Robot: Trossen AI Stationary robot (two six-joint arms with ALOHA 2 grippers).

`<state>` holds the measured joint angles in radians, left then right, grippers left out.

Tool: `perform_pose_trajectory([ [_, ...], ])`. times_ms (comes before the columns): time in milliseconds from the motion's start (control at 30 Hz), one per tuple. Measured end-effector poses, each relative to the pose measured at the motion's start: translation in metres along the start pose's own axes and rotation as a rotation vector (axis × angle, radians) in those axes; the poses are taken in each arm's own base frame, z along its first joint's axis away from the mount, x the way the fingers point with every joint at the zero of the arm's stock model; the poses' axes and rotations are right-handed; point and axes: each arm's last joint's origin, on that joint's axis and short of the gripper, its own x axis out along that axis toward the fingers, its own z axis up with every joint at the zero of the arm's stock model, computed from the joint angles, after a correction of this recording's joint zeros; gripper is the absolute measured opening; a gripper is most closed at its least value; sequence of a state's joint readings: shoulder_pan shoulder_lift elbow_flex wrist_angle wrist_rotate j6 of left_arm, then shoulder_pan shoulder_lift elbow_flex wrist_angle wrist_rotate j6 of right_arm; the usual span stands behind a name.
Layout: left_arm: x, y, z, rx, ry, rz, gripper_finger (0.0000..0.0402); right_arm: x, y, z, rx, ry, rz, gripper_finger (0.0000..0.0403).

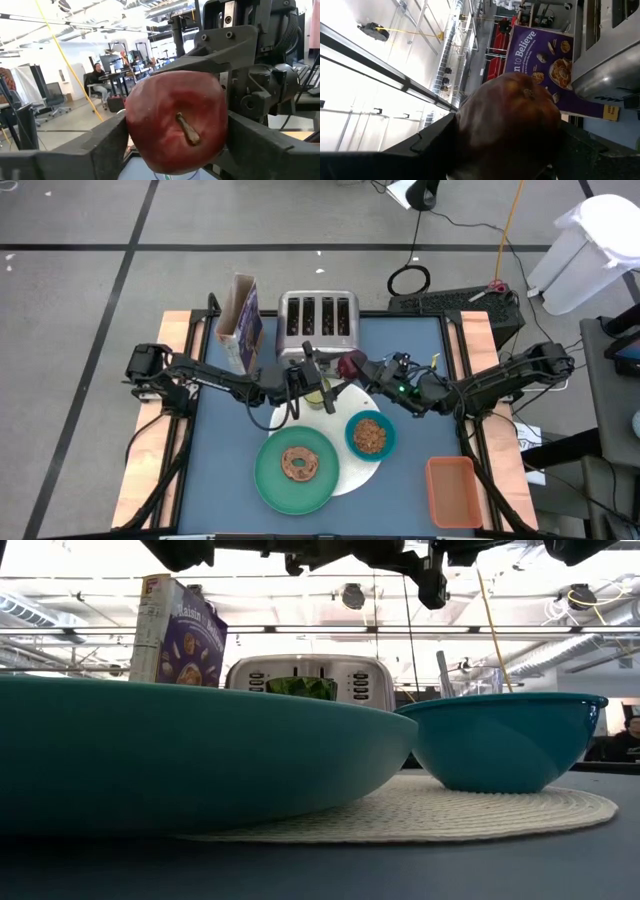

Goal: Arrange a breakfast setting
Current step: Put the red apple to the top left of the placemat

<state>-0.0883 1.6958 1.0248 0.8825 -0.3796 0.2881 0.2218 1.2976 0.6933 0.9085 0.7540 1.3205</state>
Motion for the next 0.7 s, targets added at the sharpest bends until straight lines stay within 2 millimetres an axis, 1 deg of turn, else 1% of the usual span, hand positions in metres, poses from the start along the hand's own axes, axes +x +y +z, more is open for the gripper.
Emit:
perform_pose_trajectory([
  [100,0.0000,0.0000,0.0000,-0.001,0.000,0.000,0.0271,0.0000,0.0000,0.0000,-0.001,0.000,0.000,0.0264],
  [200,0.0000,0.0000,0.0000,-0.002,0.000,0.000,0.0259,0.0000,0.0000,0.0000,0.000,-0.001,0.000,0.0265],
  [333,0.0000,0.0000,0.0000,-0.002,0.000,-0.001,0.0257,0.0000,0.0000,0.0000,0.000,0.000,0.000,0.0265],
  [500,0.0000,0.0000,0.0000,-0.001,0.000,-0.001,0.0264,0.0001,-0.0001,0.0001,-0.001,-0.001,0.000,0.0265],
  [700,0.0000,0.0000,0.0000,-0.001,0.000,-0.001,0.0265,0.0001,-0.0001,0.0001,-0.001,-0.001,0.000,0.0274],
])
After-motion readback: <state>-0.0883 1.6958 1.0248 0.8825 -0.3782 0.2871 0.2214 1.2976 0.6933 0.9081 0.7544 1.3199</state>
